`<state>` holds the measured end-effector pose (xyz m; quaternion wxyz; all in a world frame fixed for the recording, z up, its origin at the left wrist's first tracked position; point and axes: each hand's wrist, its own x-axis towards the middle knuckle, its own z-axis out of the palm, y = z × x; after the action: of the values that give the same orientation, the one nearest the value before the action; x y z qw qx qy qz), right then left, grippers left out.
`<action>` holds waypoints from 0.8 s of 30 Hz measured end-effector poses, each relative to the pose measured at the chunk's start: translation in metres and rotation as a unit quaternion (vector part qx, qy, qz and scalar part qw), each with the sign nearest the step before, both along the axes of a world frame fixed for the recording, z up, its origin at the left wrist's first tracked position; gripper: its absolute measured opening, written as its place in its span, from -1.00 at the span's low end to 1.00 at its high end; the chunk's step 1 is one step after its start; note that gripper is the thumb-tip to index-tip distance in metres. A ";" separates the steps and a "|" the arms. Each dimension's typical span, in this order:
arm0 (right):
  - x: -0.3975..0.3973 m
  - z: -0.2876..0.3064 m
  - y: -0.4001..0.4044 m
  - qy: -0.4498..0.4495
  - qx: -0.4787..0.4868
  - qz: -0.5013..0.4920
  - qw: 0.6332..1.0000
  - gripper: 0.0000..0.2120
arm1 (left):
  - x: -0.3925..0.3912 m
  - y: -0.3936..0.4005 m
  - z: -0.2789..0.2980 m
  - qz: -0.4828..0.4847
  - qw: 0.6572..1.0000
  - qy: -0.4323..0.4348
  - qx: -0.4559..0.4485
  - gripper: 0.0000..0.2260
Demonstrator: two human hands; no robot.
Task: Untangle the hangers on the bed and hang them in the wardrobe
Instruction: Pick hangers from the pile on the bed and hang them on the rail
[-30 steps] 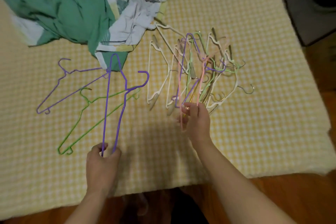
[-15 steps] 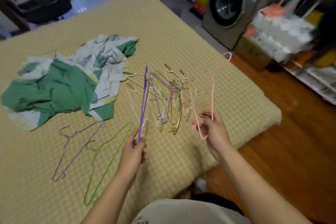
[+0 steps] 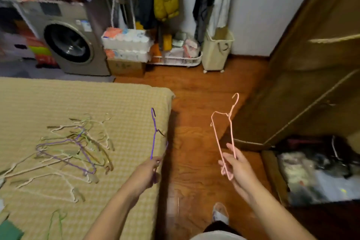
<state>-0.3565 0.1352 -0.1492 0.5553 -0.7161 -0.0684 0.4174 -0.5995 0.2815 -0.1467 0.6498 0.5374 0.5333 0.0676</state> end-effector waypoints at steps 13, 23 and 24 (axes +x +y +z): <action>0.188 0.083 -0.232 -0.129 -0.011 -0.325 0.937 -0.65 | 0.369 -0.148 0.092 -0.351 0.932 -0.090 -0.019 -0.78; 0.324 0.171 -0.303 -0.205 0.059 -0.394 0.894 -0.62 | 0.571 -0.235 0.183 -0.491 0.852 -0.175 -0.048 -0.69; 0.333 0.174 -0.305 -0.203 0.060 -0.395 0.894 -0.62 | 0.590 -0.237 0.185 -0.501 0.845 -0.180 -0.056 -0.64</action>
<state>-0.0231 -0.1702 0.0248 0.6904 -0.7185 0.0837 0.0047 -0.0097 0.0446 0.0387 0.7089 0.6725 0.0681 -0.2014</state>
